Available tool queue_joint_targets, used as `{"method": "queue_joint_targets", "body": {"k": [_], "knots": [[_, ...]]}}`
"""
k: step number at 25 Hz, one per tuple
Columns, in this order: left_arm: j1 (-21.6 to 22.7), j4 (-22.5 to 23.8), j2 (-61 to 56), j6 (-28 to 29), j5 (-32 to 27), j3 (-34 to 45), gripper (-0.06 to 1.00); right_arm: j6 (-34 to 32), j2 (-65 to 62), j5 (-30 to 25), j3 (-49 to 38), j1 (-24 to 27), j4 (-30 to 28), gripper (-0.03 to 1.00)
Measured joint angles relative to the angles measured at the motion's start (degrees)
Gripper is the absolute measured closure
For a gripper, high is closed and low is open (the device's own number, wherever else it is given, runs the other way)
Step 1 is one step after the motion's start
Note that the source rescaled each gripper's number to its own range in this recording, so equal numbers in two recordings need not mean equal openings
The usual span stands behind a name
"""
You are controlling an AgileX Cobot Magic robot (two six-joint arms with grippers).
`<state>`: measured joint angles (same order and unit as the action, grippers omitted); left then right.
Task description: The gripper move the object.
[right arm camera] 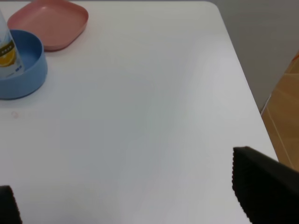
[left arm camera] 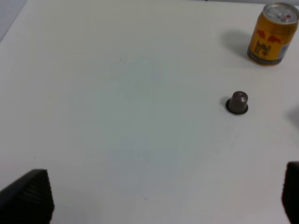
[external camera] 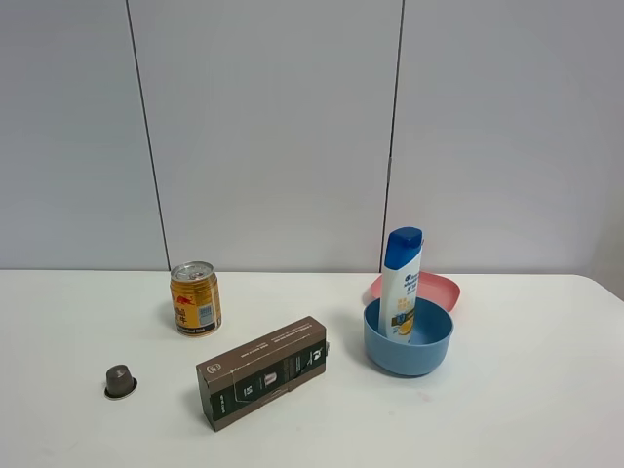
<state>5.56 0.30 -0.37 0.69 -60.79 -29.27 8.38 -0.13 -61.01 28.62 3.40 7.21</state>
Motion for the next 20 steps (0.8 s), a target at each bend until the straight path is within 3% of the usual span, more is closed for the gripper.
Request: {"method": "queue_joint_targets", "body": {"k": [20], "knots": [[0.0, 0.0, 0.0, 0.0, 0.0, 0.0, -0.06, -3.6, 0.0, 0.0, 0.0, 0.0, -2.3, 0.20]]}}
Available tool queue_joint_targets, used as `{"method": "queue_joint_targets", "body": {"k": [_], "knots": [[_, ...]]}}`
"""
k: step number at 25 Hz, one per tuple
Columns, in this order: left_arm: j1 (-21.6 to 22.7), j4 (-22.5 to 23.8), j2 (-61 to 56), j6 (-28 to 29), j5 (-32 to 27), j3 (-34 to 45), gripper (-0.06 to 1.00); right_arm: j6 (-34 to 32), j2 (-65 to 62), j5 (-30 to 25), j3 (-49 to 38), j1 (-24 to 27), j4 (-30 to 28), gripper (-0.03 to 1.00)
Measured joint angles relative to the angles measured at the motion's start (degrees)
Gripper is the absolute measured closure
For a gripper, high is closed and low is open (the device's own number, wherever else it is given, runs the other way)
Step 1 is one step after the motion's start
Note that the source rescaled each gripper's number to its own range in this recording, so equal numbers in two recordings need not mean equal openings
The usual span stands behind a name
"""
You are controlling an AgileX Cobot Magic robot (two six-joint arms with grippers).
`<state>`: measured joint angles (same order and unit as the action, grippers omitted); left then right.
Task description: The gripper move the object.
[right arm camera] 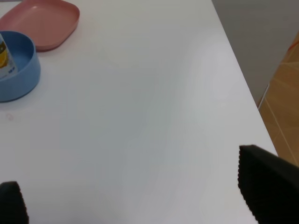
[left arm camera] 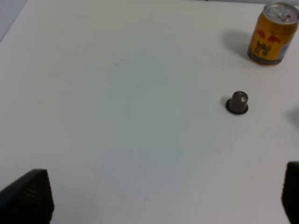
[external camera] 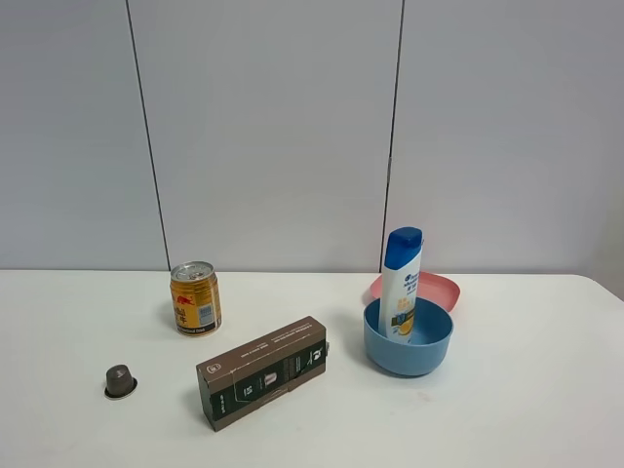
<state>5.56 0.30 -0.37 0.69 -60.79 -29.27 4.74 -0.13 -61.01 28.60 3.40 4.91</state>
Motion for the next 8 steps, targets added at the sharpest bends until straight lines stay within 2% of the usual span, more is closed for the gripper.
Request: {"method": "queue_joint_targets", "body": {"k": [8], "knots": [[0.0, 0.0, 0.0, 0.0, 0.0, 0.0, -0.06, 0.0, 0.0, 0.0, 0.0, 0.0, 0.0, 0.20]]}}
